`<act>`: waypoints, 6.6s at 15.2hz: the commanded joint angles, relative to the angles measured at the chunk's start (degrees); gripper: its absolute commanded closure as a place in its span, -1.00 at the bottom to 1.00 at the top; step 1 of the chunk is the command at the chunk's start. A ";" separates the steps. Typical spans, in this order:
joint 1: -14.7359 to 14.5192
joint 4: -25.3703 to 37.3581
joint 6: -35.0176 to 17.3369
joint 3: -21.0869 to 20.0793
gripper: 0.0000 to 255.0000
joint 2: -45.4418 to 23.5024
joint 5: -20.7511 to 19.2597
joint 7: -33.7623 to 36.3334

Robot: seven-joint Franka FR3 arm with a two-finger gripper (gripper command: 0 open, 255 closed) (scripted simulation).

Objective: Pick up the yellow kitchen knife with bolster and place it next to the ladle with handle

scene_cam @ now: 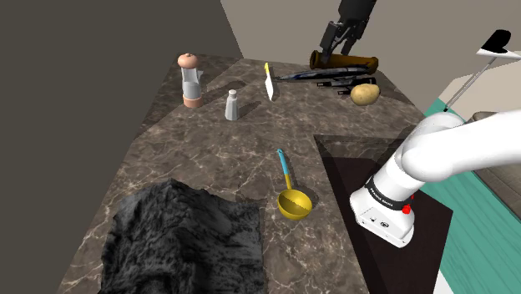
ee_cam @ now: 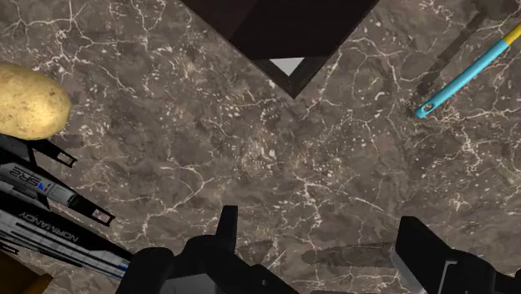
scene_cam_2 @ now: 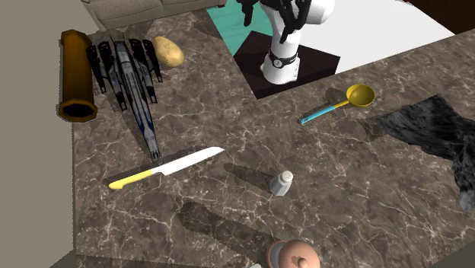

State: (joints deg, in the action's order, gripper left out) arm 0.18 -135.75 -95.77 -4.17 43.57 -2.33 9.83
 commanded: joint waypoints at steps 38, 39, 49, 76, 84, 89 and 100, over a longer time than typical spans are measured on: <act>9.64 32.57 -29.09 12.27 -1.00 -66.64 34.45 -4.40; 9.54 32.45 -29.64 12.12 -1.00 -67.05 34.67 -4.53; 9.49 32.39 -29.95 12.04 1.00 -67.29 34.80 -4.60; 9.19 38.06 -19.36 13.37 1.00 -61.14 30.74 1.43; 7.56 35.95 -18.47 12.94 1.00 -57.00 29.57 4.43; 3.71 26.38 -23.46 10.82 1.00 -50.12 28.82 8.86; -3.69 11.84 -32.42 3.77 1.00 -39.18 28.06 21.12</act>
State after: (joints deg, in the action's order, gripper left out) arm -2.78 -122.82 -127.38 0.42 3.52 25.78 29.50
